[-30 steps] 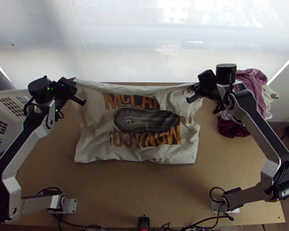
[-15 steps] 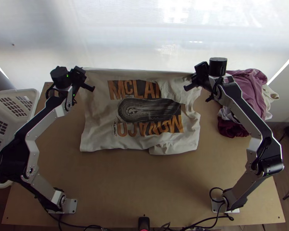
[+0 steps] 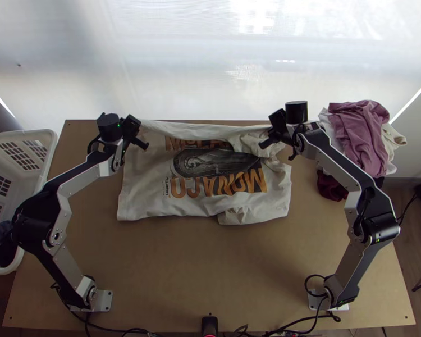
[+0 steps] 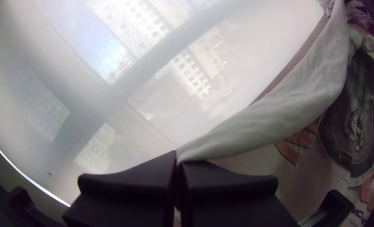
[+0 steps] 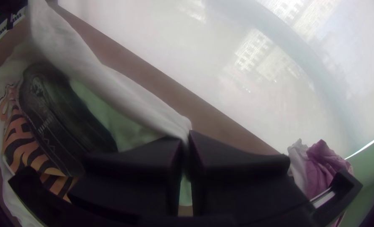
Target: Fold the t-shirt
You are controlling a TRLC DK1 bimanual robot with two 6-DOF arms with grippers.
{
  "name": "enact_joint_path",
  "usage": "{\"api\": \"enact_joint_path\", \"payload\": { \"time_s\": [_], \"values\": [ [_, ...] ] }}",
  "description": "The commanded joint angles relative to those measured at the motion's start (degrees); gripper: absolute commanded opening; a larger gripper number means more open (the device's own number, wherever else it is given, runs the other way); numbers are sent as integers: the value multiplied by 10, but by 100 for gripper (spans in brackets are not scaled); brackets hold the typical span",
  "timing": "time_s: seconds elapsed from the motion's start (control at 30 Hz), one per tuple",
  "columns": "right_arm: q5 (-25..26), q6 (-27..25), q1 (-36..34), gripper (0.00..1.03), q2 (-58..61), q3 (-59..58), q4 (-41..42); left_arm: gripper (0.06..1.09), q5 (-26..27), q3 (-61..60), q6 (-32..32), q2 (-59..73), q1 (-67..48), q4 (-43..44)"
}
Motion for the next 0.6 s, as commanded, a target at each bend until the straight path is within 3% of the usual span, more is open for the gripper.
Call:
{"api": "enact_joint_path", "payload": {
  "time_s": [0.0, 0.57],
  "values": [
    [1, 0, 1, 3, -19, -46, 3, 10, -3, -76, 6, -31, -10, 22],
    [1, 0, -4, 3, -93, -226, 3, 10, 29, -245, 62, -103, 5, 21]
  ]
}}
